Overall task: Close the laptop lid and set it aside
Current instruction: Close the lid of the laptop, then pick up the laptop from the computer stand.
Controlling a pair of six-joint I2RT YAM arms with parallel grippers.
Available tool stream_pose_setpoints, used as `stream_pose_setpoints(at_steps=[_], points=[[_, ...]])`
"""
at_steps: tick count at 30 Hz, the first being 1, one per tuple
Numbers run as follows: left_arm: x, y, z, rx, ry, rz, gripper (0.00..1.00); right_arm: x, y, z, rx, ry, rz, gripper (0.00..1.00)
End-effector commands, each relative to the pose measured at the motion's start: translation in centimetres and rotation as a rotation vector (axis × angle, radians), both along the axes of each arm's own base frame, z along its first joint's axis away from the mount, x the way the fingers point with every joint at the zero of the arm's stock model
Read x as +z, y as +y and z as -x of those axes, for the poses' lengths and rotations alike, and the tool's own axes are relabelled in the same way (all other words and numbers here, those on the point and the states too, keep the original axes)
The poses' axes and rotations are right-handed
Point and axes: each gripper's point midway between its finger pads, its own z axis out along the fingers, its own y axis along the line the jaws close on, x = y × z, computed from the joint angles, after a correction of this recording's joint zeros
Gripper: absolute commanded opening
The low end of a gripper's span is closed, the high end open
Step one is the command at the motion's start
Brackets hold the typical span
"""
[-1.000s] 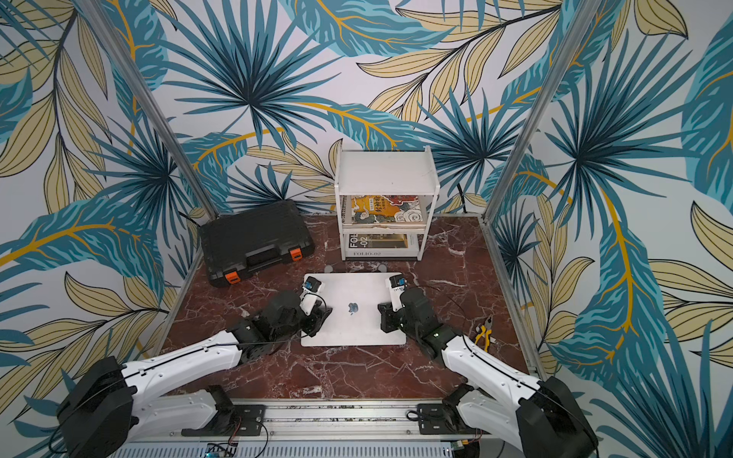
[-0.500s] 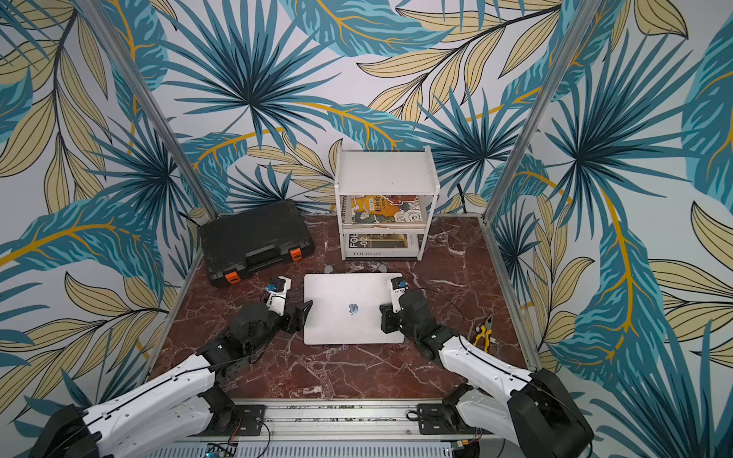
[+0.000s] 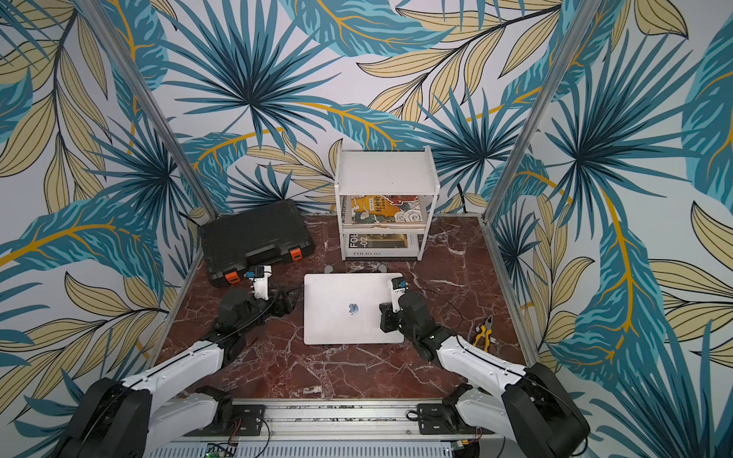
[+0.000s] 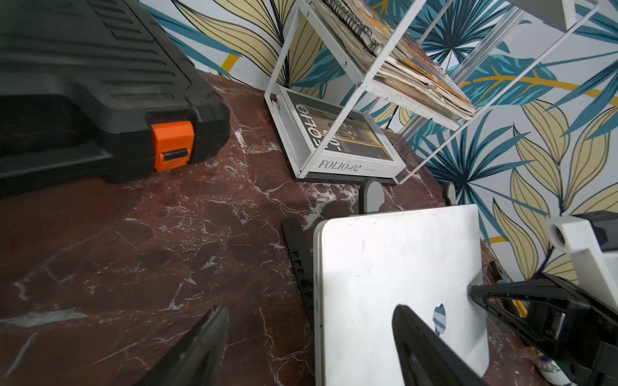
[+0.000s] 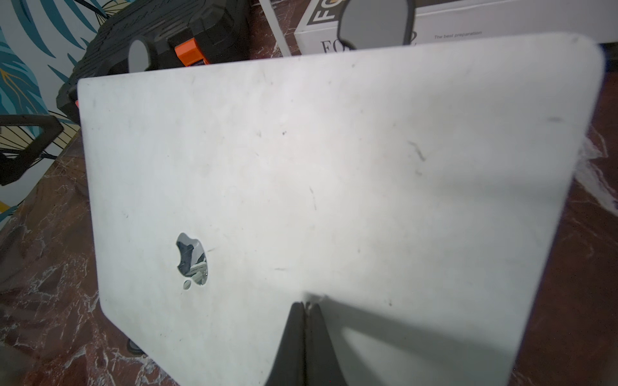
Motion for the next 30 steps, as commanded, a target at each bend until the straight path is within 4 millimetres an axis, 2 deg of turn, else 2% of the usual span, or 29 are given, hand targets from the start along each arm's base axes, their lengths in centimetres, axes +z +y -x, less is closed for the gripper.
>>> stream_pose_setpoints(at_steps=[1,3,5,7,9,11,13,15,17,20,22,25,28,30], points=[[1.2,-0.7,-0.4,-0.091,-0.042,0.16,0.84,-0.9,-0.2,0.2,-0.01,0.01,0.001,0.0],[1.3,-0.8,-0.7,-0.133,-0.056,0.206,0.89,-0.8,-0.1,0.4,0.002,0.013,-0.001,0.13],[1.0,-1.3,-0.9,-0.183,-0.055,0.233,0.94,-0.4,-0.2,0.5,0.001,0.019,-0.003,0.32],[1.1,-1.3,-1.1,-0.21,-0.06,0.255,0.97,1.0,-0.2,0.7,0.001,0.012,-0.021,0.52],[1.3,-1.0,-1.1,-0.218,-0.076,0.261,0.99,3.3,-0.3,1.0,0.0,-0.014,-0.057,0.68],[1.4,-0.5,-1.2,-0.21,-0.082,0.254,0.98,5.9,-1.5,1.2,-0.04,-0.053,-0.072,0.78],[1.3,0.0,-1.3,-0.198,-0.082,0.225,0.97,8.1,-3.7,1.4,-0.104,-0.094,-0.037,0.85],[0.8,0.2,-1.3,-0.19,-0.058,0.197,0.95,9.4,-5.9,1.5,-0.171,-0.107,-0.009,0.93],[0.5,0.3,-1.2,-0.184,-0.05,0.174,0.95,9.4,-8.0,0.9,-0.234,-0.052,-0.038,0.93],[0.3,0.4,-0.8,-0.195,-0.051,0.162,0.96,8.8,-9.6,-0.8,-0.263,0.075,-0.279,0.88],[-0.1,0.6,-0.6,-0.186,-0.033,0.165,0.95,8.8,-9.4,-1.6,-0.233,0.081,-0.382,0.87],[-0.8,0.3,-0.5,-0.202,0.006,0.18,0.93,7.7,-8.4,-2.6,-0.179,0.086,-0.441,0.88],[-0.7,0.0,-0.6,-0.219,-0.013,0.215,0.92,6.2,-7.5,-3.8,-0.128,0.065,-0.506,0.88],[-0.9,-0.1,-0.6,-0.228,-0.021,0.229,0.91,4.2,-7.2,-4.4,-0.12,0.079,-0.529,0.87]])
